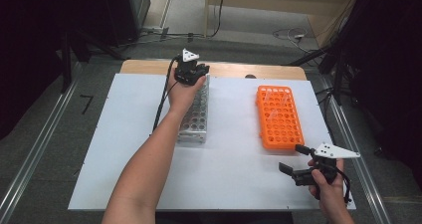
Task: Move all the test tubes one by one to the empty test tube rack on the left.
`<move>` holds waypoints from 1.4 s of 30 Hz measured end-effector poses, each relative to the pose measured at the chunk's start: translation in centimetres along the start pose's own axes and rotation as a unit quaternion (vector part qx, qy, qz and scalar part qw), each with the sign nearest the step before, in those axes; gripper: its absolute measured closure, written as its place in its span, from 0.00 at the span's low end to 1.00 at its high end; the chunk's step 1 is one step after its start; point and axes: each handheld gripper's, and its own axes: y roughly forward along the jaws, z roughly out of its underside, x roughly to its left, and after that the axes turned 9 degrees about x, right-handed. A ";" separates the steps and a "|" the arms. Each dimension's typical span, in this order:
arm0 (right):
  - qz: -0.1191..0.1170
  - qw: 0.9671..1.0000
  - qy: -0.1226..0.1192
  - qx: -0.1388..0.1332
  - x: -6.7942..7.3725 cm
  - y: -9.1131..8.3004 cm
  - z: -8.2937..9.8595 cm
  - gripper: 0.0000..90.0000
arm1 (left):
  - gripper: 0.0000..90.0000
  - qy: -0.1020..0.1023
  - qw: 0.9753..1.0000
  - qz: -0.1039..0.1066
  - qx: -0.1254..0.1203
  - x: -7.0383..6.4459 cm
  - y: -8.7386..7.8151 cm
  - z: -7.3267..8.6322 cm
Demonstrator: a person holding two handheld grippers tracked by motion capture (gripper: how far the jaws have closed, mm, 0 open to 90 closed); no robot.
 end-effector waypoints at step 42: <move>-0.001 1.000 -0.009 0.010 0.4 0.6 -0.3 0.00 | 0.00 -0.013 0.996 0.090 0.008 -2.0 -6.9 2.8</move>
